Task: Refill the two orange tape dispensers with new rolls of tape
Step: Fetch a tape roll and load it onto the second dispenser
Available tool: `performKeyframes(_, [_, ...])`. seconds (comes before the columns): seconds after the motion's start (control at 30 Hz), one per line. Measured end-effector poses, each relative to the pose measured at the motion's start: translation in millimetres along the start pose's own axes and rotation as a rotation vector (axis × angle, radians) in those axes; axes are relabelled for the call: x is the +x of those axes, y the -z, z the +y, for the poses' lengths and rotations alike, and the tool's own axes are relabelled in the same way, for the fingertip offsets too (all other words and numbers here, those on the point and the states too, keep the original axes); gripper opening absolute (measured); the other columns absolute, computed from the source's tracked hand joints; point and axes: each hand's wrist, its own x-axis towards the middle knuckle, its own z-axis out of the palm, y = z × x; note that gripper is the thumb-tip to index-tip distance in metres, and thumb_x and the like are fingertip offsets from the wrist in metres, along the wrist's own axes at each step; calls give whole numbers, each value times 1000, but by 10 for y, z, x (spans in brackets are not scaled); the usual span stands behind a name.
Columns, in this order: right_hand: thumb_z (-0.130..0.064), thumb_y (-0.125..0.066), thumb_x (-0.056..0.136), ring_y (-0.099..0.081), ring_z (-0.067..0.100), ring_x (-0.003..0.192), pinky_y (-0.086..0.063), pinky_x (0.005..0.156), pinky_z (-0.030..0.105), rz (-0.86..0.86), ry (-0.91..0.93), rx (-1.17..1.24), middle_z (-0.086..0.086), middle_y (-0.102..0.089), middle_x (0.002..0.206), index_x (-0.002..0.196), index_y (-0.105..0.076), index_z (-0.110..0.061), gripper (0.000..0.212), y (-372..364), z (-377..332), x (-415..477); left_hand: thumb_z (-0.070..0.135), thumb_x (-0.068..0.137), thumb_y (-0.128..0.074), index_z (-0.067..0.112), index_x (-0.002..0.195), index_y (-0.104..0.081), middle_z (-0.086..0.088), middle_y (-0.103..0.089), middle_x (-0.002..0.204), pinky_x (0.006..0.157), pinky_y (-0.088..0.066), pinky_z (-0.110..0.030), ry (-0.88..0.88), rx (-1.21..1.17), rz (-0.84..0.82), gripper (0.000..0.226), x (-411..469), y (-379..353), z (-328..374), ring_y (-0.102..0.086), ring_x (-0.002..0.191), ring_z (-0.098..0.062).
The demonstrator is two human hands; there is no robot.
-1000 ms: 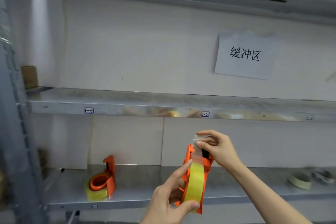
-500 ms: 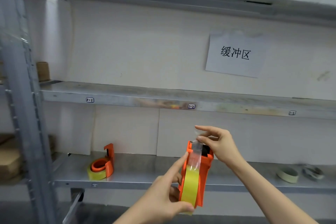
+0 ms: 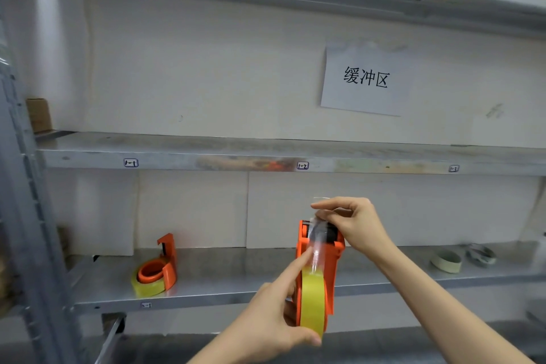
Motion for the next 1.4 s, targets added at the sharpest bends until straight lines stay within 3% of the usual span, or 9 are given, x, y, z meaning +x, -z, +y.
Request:
performKeyframes(0.13, [1, -67, 82, -72, 8, 80, -56, 71, 17, 8, -5, -2, -3, -74, 86, 82, -75, -21, 24, -51, -42, -14, 17, 70, -82, 71, 137, -6, -8, -72, 106, 89, -58, -40, -6, 9, -5, 115, -45, 66, -21, -73, 87, -23])
performKeyframes(0.37, [2, -67, 81, -72, 8, 79, -55, 70, 15, 16, 3, 18, -3, -74, 90, 84, -76, -19, 23, -148, -161, 0, 23, 69, -85, 68, 140, -4, 5, -73, 108, 89, -58, -32, 2, 20, -24, 116, -93, 167, -27, -71, 92, -15])
performKeyframes(0.6, [-1, -70, 80, -71, 4, 77, -57, 72, 18, 33, 17, -11, -7, -74, 89, 77, -75, -28, 28, -226, -253, -23, 21, 69, -83, 68, 140, -6, 0, -74, 109, 89, -59, -33, 8, -6, -20, 114, -155, 199, -64, -72, 92, -18])
performKeyframes(0.87, [2, -70, 79, -70, 2, 73, -57, 71, 17, 78, 10, -15, -8, -73, 86, 76, -75, -23, 25, -299, -326, -46, 19, 73, -81, 66, 141, -5, -1, -74, 108, 87, -59, -32, -23, -9, 6, 113, -218, 225, -30, -73, 90, -16])
performKeyframes(1.07, [8, -65, 79, -69, 4, 64, -56, 65, 16, 116, 11, -16, -15, -72, 62, 65, -74, -27, 39, -337, -313, -23, 18, 73, -81, 65, 142, -2, -5, -74, 106, 88, -58, -35, -27, 8, 13, 115, -233, 206, -18, -72, 87, -21])
performKeyframes(1.27, [14, -58, 79, -69, 1, 63, -54, 63, 13, 113, 30, -21, -13, -72, 62, 67, -74, -21, 40, -318, -342, -16, 19, 73, -82, 70, 138, -2, -8, -73, 103, 87, -59, -36, -19, 23, 31, 115, -202, 179, -22, -72, 86, -20])
performKeyframes(1.4, [13, -59, 79, -69, 3, 64, -57, 67, 19, 117, 26, -27, -6, -73, 68, 66, -73, -22, 40, -294, -334, -17, 18, 71, -81, 69, 138, -6, -16, -71, 97, 85, -59, -38, -25, 26, 45, 113, -186, 148, -48, -71, 82, -25])
